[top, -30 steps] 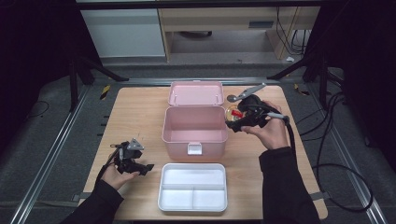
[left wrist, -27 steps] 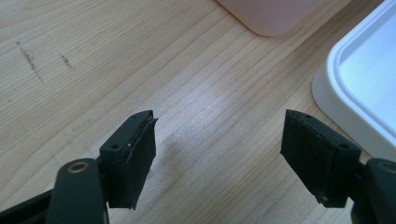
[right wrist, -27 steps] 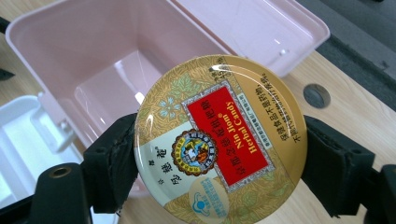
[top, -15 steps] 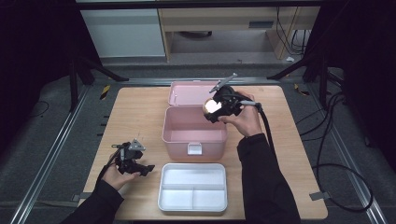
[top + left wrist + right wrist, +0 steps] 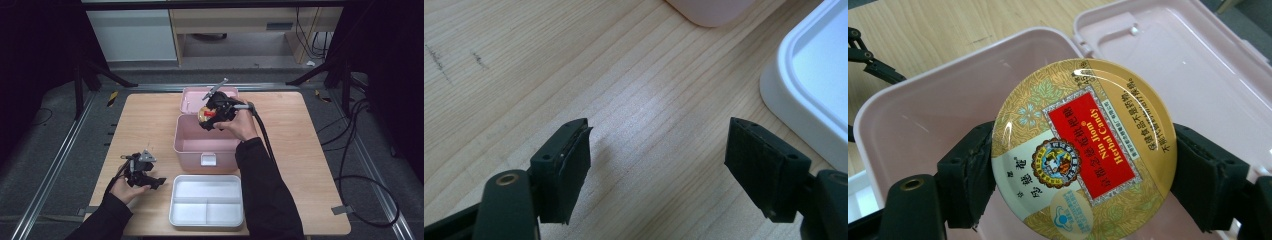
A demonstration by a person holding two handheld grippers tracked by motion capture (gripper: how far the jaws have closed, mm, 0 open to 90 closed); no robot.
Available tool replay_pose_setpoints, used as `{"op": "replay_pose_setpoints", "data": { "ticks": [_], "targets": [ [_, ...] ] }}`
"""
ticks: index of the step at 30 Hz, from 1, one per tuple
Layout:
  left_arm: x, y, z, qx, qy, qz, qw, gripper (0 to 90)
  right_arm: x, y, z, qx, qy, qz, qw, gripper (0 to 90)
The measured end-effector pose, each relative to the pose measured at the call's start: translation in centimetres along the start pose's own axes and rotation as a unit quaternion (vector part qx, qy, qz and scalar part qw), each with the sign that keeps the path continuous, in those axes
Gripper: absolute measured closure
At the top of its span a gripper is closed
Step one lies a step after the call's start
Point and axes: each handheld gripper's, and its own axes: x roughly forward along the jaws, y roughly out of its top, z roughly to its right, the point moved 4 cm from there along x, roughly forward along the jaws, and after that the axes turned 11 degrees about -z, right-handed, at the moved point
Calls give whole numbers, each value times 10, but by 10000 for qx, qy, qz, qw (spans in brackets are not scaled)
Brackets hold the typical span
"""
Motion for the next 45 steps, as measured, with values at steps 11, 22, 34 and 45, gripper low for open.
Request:
{"op": "replay_pose_setpoints", "data": {
  "ticks": [11,22,34,45],
  "targets": [
    [-1,0,-1,-15,1,40,10000,258,35,14,-13,-172,245,-237,9993,206],
    [-2,0,-1,3,5,37,10000,258,65,10,-20,-302,334,-577,9973,204],
    [-1,0,-1,-1,8,40,10000,257,83,6,-25,-284,454,-700,9961,194],
    [-2,-1,-1,5,-2,44,10000,257,69,11,-27,-250,443,-443,9977,173]
  ]
}}
